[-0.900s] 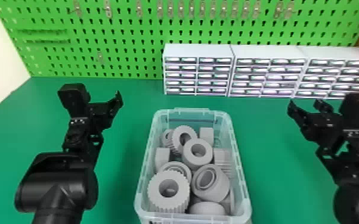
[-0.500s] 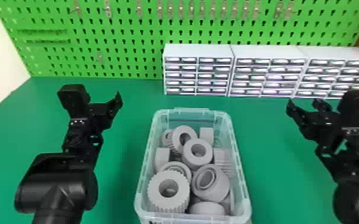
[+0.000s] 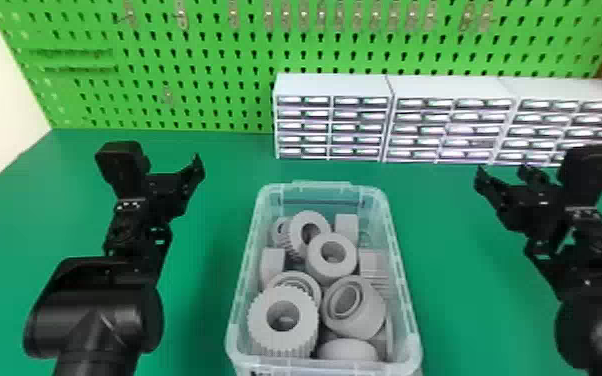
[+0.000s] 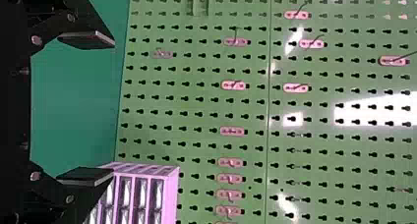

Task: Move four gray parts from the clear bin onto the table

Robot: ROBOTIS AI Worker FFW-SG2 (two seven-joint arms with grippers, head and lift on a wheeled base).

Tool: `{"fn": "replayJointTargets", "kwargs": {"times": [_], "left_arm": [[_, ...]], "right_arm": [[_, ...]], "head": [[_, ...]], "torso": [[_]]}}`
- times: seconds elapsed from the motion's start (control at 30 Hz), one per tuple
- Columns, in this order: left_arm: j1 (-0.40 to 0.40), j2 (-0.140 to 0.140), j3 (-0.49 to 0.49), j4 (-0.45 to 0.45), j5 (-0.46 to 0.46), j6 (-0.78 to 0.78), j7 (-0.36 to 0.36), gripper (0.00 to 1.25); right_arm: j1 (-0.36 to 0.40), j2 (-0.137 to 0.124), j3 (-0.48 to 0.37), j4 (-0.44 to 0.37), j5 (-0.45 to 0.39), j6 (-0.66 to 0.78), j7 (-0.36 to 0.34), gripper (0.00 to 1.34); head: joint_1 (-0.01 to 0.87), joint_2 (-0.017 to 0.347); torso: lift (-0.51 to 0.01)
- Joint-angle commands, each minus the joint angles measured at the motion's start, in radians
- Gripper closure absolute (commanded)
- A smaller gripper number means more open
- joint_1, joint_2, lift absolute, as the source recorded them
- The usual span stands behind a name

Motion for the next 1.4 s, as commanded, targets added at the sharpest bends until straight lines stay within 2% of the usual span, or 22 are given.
{"fn": "replayJointTargets", "kwargs": {"times": [0.0,0.2,0.43,0.63,0.97,1.37], "left_arm": [[-0.001,0.000,-0.002,0.000,0.001,0.000,0.000,0.33],[-0.002,0.000,-0.003,0.000,0.001,0.000,0.000,0.33],[0.001,0.000,-0.009,0.002,-0.002,0.002,0.000,0.33],[0.001,0.000,-0.009,0.000,-0.002,0.003,0.000,0.33],[-0.002,0.002,-0.018,0.000,-0.007,0.005,0.000,0.33],[-0.004,0.002,-0.022,0.002,-0.010,0.008,0.000,0.33]], "right_arm": [[-0.007,-0.008,0.001,-0.003,-0.005,0.012,0.000,0.53],[-0.024,-0.017,0.010,-0.035,-0.013,0.082,0.002,0.53],[-0.047,-0.054,0.050,-0.064,-0.036,0.156,0.002,0.53],[-0.074,-0.067,0.073,-0.103,-0.042,0.268,0.002,0.53],[-0.134,-0.078,0.102,-0.117,-0.059,0.417,0.009,0.53],[-0.240,-0.083,0.163,-0.115,-0.064,0.611,0.063,0.53]], "head": [[0.693,0.072],[0.693,0.072],[0.693,0.072],[0.693,0.072],[0.693,0.072],[0.693,0.072]], "torso": [[-0.052],[-0.052],[-0.052],[-0.052],[-0.052],[-0.052]]}}
